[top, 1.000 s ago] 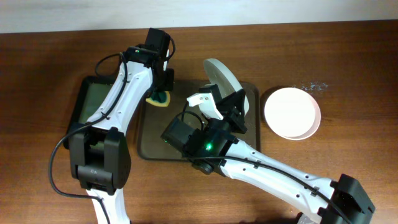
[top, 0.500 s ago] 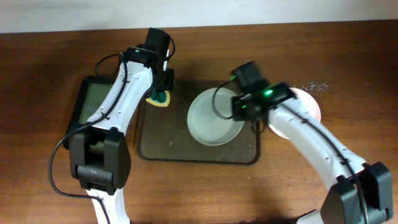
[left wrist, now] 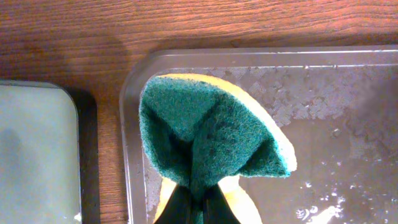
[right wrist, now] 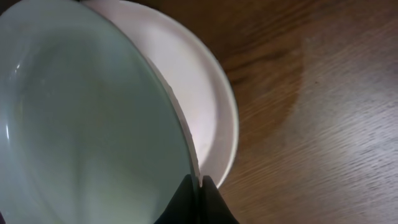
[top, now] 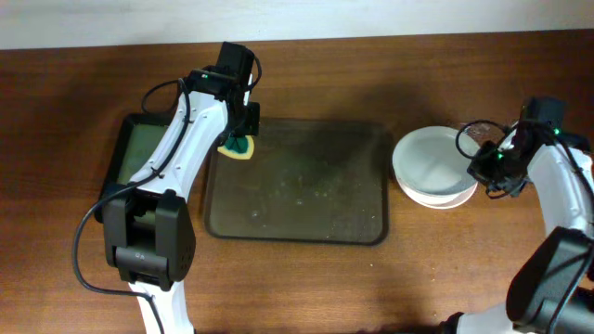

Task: Clean dirty plates on tray and stack at the side

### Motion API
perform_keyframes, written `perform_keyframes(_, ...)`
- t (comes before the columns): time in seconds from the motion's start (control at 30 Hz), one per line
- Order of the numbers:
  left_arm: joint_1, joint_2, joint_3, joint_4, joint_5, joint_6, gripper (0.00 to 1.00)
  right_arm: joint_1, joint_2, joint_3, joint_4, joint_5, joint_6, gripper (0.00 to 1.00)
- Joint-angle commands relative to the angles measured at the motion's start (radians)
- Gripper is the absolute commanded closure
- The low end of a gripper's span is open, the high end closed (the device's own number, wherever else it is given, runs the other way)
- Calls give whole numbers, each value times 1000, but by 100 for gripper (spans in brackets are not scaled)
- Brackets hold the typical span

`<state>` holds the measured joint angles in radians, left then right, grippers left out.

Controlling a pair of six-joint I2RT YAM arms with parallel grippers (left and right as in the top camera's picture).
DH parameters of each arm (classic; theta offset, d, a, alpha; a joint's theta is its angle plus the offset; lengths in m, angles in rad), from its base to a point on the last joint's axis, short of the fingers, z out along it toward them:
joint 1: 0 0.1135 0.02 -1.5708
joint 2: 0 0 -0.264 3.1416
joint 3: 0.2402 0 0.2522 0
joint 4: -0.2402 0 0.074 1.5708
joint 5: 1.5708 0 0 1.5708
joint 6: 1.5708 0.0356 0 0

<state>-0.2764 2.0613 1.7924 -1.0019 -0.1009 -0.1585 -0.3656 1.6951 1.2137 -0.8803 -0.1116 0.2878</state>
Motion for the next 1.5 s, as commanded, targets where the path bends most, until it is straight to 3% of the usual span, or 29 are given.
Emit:
perform_keyframes(0.0, 2, 5, 21, 2, 8, -13, 100, -2, 46, -26, 25, 42, 1, 96)
perform_keyframes(0.03, 2, 5, 21, 2, 8, -13, 100, -2, 55, -26, 26, 42, 1, 96)
perform_keyframes(0.07, 2, 5, 21, 2, 8, -13, 100, -2, 62, -26, 26, 42, 1, 84)
perform_keyframes(0.1, 2, 5, 21, 2, 8, -13, 100, -1, 62, -26, 25, 40, 1, 61)
perform_keyframes(0.17, 9, 5, 25, 1, 8, 24, 100, -2, 61, -10, 1, -4, 0, 31)
perform_keyframes(0.3, 92, 3, 107, -136, 8, 176, 100, 28, -19, 126, -118, -51, -38, 24)
perform_keyframes(0.4, 184, 3, 110, -198, 8, 354, 100, 127, -90, 217, -173, -73, -52, 12)
perform_keyframes(0.7, 411, 4, 53, -216, 68, 359, 100, 434, -65, 216, -155, -50, -52, 8)
perform_keyframes(0.8, 420, 4, -34, -148, 25, 359, 100, 440, -65, 216, -158, -50, -52, 7)
perform_keyframes(0.97, 452, 5, -239, 137, 22, 359, 100, 440, -65, 216, -177, -50, -53, 7)
perform_keyframes(1.03, 461, 5, -286, 200, 22, 359, 95, 440, -65, 216, -184, -50, -53, 7)
perform_keyframes(1.1, 463, 5, -324, 240, 23, 358, 71, 440, -65, 216, -190, -50, -53, 7)
perform_keyframes(1.13, 463, 5, -325, 240, 23, 358, 50, 440, -65, 216, -190, -50, -63, 7)
perform_keyframes(1.17, 462, 4, -323, 240, 23, 352, 43, 440, -65, 216, -190, -49, -72, 7)
perform_keyframes(1.37, 443, -147, -110, 68, 89, 302, 39, 438, -79, 264, -225, -54, -74, 2)
perform_keyframes(1.4, 438, -185, -85, 55, 111, 302, 31, 438, -85, 288, -241, -53, -75, 2)
perform_keyframes(1.43, 433, -222, -76, 55, 140, 302, 0, 438, -96, 328, -274, -50, -78, 2)
perform_keyframes(1.47, 426, -270, -76, 54, 169, 303, 1, 438, -118, 407, -342, -49, -135, 2)
